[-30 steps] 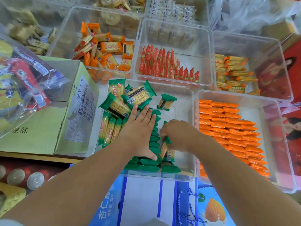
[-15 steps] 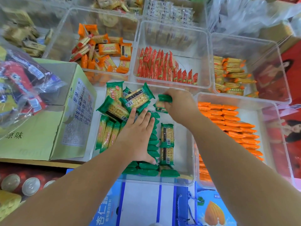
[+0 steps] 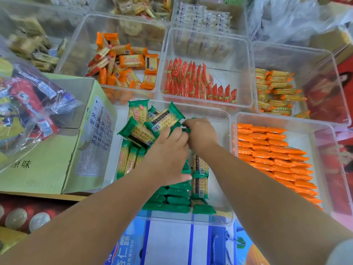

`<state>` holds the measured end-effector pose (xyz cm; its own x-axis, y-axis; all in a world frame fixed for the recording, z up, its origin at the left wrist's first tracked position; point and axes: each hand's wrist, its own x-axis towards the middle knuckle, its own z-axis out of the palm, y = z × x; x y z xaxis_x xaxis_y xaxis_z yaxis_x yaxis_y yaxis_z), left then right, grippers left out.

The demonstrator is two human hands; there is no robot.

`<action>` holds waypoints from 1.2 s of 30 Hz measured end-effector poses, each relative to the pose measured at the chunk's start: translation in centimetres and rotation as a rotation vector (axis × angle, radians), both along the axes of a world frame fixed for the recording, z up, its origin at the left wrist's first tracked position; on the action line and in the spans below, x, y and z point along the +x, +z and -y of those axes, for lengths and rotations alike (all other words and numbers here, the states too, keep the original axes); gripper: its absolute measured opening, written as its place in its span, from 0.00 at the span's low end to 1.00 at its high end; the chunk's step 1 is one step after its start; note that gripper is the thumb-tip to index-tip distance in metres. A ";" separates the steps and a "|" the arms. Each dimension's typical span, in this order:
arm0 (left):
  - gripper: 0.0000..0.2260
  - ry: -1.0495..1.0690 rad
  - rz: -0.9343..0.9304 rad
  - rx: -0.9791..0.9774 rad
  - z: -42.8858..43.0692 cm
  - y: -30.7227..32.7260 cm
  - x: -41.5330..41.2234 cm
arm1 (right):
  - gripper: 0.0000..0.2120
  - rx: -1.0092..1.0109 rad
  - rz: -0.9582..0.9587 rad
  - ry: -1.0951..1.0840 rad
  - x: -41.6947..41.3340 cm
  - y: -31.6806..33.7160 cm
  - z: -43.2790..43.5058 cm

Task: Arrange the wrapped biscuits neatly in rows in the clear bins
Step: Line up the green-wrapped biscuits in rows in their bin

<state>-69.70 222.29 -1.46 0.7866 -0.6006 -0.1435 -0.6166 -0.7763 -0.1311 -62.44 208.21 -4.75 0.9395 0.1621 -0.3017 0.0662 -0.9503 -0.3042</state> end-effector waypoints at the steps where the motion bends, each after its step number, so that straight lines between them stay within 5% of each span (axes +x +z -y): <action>1: 0.42 -0.006 0.025 0.007 -0.2 0.2 0.5 | 0.16 -0.046 0.082 0.008 -0.1 0.1 0.3; 5: 0.45 0.094 -0.012 0.142 -1.1 0.4 2.2 | 0.21 -0.122 0.274 -0.048 -0.8 0.1 1.0; 11: 0.43 0.225 0.002 0.137 -2.5 0.4 2.6 | 0.22 0.045 0.168 -0.190 -0.8 -0.7 0.9; 17: 0.45 0.180 0.024 0.180 -2.1 0.1 3.1 | 0.20 -0.153 0.147 -0.112 -0.5 -0.6 1.1; 25: 0.32 0.087 -0.029 0.102 -2.8 -0.8 3.2 | 0.16 0.292 -0.034 -0.310 0.4 -0.8 1.3; 36: 0.36 0.167 -0.024 0.164 -1.6 -1.6 3.4 | 0.14 0.430 0.011 -0.568 0.5 -1.6 2.1</action>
<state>-66.28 223.89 -3.04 0.8683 -0.4294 -0.2483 -0.4858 -0.8374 -0.2505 -61.97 206.09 -6.37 0.9165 -0.2510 -0.3114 -0.3987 -0.6350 -0.6617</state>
